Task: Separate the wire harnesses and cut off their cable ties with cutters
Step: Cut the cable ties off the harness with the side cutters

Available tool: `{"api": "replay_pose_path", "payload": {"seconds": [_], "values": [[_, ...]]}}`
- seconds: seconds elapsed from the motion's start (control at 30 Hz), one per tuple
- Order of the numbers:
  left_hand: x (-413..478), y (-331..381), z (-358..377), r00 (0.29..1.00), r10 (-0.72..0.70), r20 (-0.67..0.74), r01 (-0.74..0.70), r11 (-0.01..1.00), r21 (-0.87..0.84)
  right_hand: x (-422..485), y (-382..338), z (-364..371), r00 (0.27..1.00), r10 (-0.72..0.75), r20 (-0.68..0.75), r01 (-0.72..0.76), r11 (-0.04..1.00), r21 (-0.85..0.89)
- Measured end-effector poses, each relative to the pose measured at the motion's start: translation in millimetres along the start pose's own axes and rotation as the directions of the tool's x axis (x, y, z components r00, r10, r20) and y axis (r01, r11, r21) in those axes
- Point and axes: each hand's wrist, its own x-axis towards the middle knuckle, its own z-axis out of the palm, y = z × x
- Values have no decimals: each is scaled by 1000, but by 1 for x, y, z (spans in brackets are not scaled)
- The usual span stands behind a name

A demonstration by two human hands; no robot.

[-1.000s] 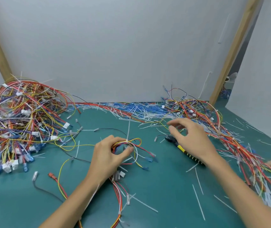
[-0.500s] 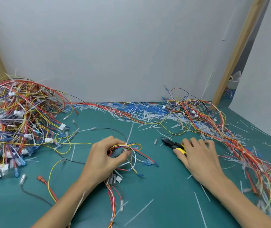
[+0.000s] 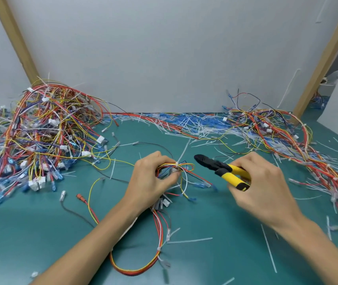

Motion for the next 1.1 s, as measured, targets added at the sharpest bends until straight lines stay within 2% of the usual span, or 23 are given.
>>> {"api": "replay_pose_path", "payload": {"seconds": [0.1,0.3,0.47,0.7,1.1], "values": [[-2,3,3,1000,27,-6,-27,999,32,-4,-7,-1,996,48,77,-38,991,-128],[-3,6,10,998,57,-17,-55,992,111,-5,-11,4,989,96,109,-55,942,-330],[-4,8,13,994,108,-23,-104,985,137,-4,-13,10,990,74,123,-35,956,-290],[-4,11,12,989,144,-12,-140,976,165,-6,-16,11,998,1,68,16,969,-245],[-4,8,13,990,138,2,-137,980,146,-3,-9,10,984,41,172,-20,992,-127]]}}
